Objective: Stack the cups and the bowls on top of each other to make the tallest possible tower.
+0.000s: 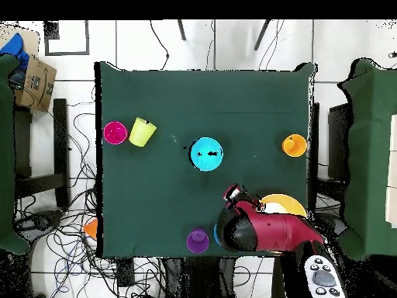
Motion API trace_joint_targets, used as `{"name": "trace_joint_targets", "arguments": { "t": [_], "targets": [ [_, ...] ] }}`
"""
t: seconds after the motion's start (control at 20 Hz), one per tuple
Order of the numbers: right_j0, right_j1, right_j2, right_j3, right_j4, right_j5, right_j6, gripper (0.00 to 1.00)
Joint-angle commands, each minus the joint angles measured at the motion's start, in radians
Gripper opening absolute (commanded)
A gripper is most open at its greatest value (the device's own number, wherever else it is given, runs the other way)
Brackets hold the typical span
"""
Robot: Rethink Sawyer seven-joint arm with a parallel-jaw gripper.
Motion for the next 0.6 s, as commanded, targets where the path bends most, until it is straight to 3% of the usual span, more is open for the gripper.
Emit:
{"name": "trace_joint_targets", "arguments": {
  "t": [0.05,0.3,0.6],
  "targets": [
    [0.029,0.092,0.033,0.027,-0.058,0.127,-0.049,1.0],
    [0.044,0.133,0.013,0.018,-0.065,0.09,-0.032,1.0],
    [0.038,0.11,0.013,0.04,-0.064,0.105,-0.045,1.0]
  ]
}}
